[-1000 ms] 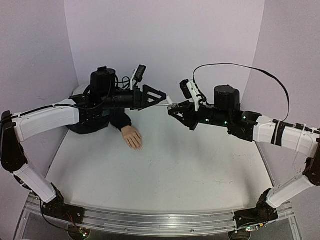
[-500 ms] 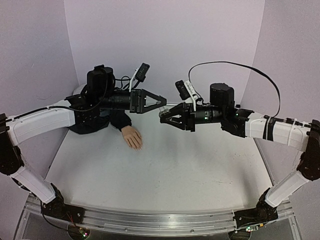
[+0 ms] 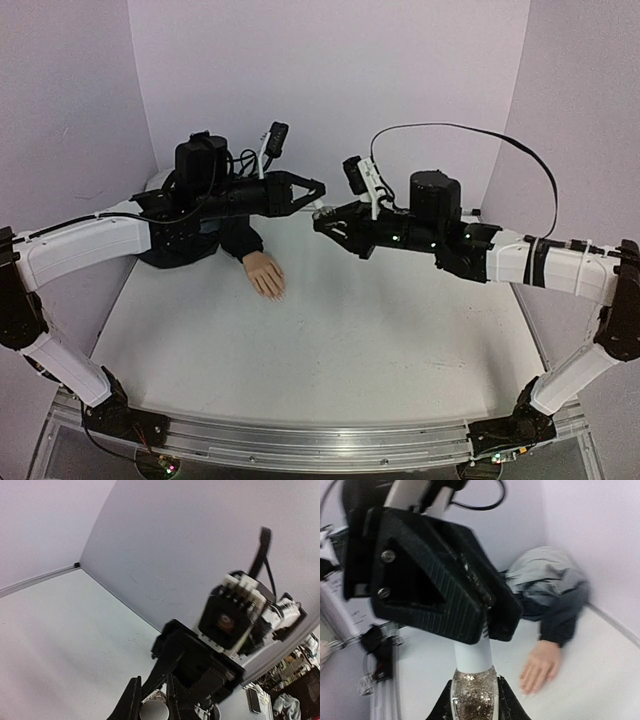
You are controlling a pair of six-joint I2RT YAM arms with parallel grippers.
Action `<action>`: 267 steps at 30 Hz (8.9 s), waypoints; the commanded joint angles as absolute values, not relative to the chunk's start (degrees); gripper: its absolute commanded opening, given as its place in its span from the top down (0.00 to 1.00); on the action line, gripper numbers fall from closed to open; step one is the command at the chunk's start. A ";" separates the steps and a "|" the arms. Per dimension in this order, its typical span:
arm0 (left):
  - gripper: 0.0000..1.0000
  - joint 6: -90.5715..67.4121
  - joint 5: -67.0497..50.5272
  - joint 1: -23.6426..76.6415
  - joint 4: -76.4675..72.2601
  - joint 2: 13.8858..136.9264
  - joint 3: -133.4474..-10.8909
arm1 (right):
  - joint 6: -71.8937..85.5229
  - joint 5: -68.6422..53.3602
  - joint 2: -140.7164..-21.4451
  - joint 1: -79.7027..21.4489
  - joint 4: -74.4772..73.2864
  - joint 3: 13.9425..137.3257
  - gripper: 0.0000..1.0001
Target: Paint the nails
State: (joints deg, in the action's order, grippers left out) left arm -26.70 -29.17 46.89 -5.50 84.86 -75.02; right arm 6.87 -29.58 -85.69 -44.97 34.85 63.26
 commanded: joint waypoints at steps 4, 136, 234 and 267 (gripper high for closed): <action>1.00 -32.13 -17.87 49.12 -1.98 85.68 -76.17 | 2.40 34.87 -89.82 -51.32 44.98 65.71 1.00; 1.00 -33.11 -31.77 43.95 35.60 91.90 -94.45 | -15.13 3.03 -82.53 -53.96 43.29 55.56 1.00; 1.00 18.90 -15.43 30.32 29.22 106.83 -77.89 | -11.43 6.00 -69.76 -40.15 42.89 40.42 1.00; 1.00 19.16 -14.66 29.51 27.99 108.81 -78.63 | -11.26 5.97 -70.23 -40.13 43.18 40.26 1.00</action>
State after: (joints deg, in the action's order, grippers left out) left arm 18.26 -14.37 29.89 29.58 108.18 -75.75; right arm -10.92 5.28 -70.61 -40.14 39.03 39.97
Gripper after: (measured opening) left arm 0.146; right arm 0.212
